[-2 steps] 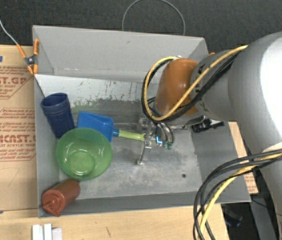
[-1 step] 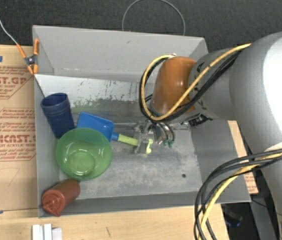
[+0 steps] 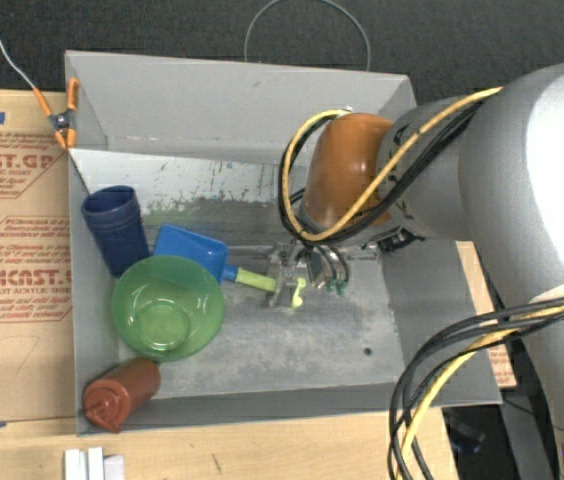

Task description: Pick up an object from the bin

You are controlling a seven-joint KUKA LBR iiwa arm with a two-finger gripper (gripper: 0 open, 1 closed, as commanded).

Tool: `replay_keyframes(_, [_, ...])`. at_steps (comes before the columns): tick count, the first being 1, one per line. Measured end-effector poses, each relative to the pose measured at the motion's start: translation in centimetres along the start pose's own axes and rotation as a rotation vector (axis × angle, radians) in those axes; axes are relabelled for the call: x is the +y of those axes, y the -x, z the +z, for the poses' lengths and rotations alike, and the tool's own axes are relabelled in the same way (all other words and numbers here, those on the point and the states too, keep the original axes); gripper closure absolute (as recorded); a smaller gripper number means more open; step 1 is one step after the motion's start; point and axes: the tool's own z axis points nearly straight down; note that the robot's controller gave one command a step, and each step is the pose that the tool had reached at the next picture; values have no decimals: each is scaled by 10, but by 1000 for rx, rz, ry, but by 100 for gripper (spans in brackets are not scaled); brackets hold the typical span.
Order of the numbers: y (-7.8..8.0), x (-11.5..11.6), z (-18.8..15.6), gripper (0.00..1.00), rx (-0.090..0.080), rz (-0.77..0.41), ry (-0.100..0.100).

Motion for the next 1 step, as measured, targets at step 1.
replay_keyframes(1, [-1,0,-3,100,2,0,0])
